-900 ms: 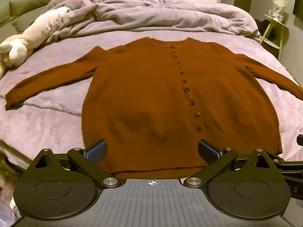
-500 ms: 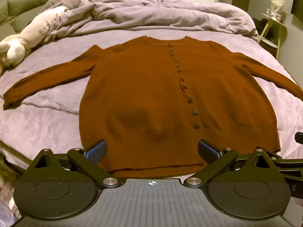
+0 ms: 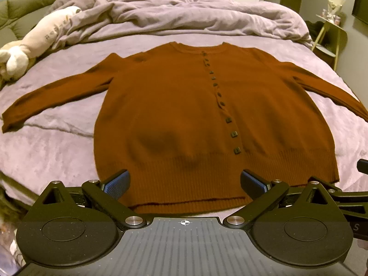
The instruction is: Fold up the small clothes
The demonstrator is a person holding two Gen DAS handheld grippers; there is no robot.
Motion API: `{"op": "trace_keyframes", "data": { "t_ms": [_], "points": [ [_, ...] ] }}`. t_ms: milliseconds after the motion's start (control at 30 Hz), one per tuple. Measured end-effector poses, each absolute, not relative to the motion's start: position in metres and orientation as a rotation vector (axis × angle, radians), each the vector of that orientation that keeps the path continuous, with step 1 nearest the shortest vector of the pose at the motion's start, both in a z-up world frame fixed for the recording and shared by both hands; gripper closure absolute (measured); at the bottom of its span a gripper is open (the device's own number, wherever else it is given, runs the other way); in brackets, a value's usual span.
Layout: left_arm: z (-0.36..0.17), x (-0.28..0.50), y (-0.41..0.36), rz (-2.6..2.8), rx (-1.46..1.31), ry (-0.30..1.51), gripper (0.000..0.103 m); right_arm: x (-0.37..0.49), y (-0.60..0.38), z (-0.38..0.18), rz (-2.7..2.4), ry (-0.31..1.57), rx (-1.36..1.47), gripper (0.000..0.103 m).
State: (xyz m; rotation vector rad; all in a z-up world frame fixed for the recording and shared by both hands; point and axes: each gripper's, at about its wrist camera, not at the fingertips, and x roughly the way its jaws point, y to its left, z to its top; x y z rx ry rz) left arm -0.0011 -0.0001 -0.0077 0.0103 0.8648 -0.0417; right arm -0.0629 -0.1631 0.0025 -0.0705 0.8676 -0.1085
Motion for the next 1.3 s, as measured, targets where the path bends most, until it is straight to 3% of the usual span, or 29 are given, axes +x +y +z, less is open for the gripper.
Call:
{"op": "trace_keyframes", "data": {
  "t_ms": [1300],
  "points": [
    [-0.0095, -0.0029, 0.0029, -0.039, -0.001, 0.876, 0.0, -0.0595, -0.1651, 0.0109, -0.11, 0.859, -0.062, 0.004]
  ]
}}
